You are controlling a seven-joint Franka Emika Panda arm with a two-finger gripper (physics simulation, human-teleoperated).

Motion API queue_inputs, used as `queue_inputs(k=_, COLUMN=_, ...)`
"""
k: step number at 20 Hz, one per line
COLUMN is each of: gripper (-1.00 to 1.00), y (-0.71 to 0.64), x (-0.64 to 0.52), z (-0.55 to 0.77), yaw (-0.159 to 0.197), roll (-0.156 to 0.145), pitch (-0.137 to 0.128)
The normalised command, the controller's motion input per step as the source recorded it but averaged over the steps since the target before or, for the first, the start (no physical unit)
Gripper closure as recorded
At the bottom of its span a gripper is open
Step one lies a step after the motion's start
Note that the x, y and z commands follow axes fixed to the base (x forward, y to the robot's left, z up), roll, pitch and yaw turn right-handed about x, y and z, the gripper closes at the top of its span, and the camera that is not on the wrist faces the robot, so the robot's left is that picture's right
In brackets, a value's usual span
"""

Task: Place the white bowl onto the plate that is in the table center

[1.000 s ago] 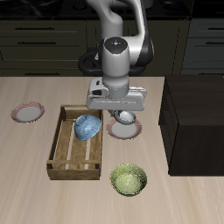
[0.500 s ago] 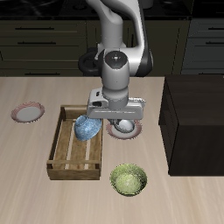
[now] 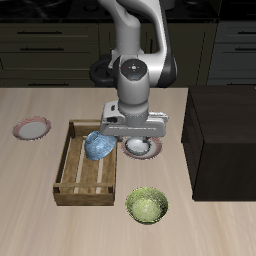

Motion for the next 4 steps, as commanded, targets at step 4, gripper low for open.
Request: queue_inputs(k=4, gripper=-1.00, y=0.04, x=-0.12, z=0.20, yaw=0.007, roll=0.018, pitch=-0.033)
